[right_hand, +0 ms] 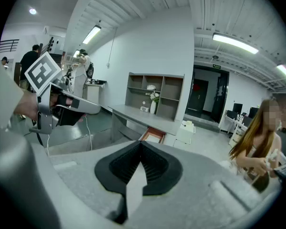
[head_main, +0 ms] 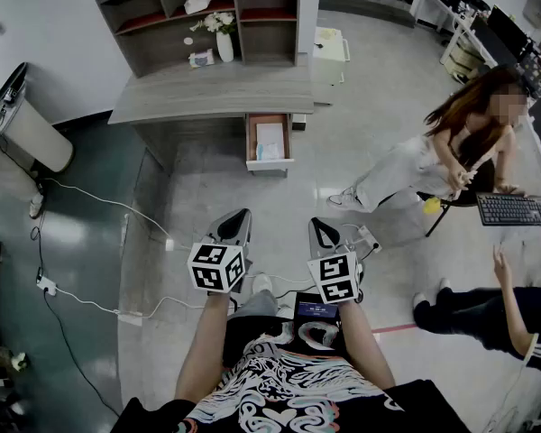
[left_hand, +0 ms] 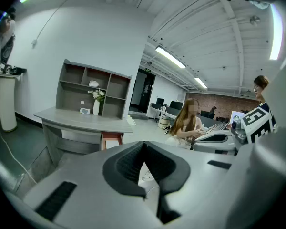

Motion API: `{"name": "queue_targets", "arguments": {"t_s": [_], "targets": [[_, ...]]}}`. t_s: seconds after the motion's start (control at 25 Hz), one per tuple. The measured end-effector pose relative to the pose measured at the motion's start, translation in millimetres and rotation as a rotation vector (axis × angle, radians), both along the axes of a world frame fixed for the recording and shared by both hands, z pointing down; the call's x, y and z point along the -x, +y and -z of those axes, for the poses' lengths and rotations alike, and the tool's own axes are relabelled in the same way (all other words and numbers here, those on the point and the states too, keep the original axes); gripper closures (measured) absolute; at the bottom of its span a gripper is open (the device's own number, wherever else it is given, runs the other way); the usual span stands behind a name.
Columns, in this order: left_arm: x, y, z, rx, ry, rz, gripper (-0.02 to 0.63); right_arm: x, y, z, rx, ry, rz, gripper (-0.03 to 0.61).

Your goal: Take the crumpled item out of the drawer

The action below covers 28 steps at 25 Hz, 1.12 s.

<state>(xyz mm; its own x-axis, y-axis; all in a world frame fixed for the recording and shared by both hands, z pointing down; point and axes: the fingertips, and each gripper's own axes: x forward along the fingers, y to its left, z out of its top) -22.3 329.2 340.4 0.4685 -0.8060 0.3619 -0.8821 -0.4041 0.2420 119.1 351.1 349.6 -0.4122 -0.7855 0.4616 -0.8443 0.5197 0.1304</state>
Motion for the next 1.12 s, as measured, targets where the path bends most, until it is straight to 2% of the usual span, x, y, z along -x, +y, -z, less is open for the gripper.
{"name": "queue_targets", "arguments": {"t_s": [0.68, 0.92, 1.12], "targets": [[14, 21, 7, -0.033, 0.022, 0.038, 0.614, 14, 21, 7, -0.023, 0.009, 0.031, 0.574], [16, 29, 5, -0.032, 0.020, 0.042, 0.614, 12, 24, 8, -0.023, -0.052, 0.005, 0.574], [20, 25, 5, -0.024, 0.018, 0.053, 0.614, 13, 17, 11, -0.033, -0.055, 0.012, 0.574]]}}
